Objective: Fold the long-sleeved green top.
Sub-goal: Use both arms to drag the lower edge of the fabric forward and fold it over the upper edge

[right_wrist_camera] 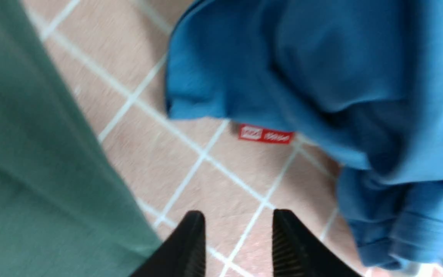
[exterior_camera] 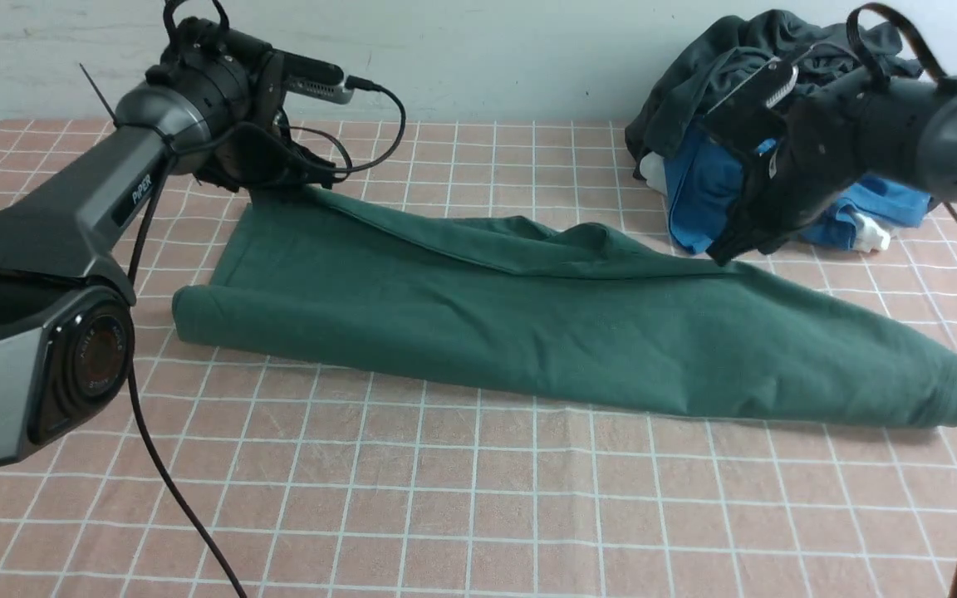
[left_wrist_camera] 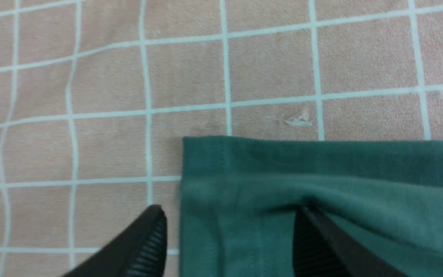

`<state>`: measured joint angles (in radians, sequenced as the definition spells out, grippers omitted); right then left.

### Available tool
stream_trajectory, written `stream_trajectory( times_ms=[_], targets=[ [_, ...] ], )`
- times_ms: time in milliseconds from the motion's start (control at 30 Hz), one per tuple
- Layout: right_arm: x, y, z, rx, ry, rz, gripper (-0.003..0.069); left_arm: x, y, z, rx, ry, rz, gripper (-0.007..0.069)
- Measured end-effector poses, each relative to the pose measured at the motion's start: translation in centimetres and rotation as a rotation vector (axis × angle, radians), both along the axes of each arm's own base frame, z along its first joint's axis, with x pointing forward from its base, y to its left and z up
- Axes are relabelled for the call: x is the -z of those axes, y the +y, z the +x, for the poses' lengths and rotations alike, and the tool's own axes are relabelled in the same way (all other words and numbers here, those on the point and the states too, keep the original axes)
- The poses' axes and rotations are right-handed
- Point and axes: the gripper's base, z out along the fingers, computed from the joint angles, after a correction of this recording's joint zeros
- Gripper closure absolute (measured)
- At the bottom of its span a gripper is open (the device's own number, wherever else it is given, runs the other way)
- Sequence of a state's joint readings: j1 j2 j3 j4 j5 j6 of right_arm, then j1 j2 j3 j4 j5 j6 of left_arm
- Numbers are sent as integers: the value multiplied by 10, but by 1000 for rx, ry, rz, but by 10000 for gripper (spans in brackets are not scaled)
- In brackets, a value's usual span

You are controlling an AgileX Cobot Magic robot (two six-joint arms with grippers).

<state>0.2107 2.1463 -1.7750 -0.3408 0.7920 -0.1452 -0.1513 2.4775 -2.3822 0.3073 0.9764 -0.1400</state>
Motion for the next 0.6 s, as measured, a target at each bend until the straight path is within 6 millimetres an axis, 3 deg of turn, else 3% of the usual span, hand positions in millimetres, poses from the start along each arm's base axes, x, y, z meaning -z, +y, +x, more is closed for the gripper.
stream_trajectory(
  times_ms=[133,200,267,400,433,567,600],
  targets=[
    [-23,5,3,65,-7,58,369,-24,6,-10,0,21,38,139],
    [-34,18,1,57,10,165,400,-41,8,-19,19,57,69,132],
    [-30,34,-3,-13,71,281,472,-47,7,-26,45,108,72,132],
    [-2,63,-3,-186,178,408,625,-43,-2,-32,126,186,-16,150],
    [18,71,-1,-253,215,425,651,-41,-8,-33,162,200,-64,177],
    [69,84,6,-382,247,424,670,-40,-20,-35,234,214,-184,260],
    [73,86,9,-411,215,423,671,-39,-23,-35,252,221,-209,284]
  ],
)
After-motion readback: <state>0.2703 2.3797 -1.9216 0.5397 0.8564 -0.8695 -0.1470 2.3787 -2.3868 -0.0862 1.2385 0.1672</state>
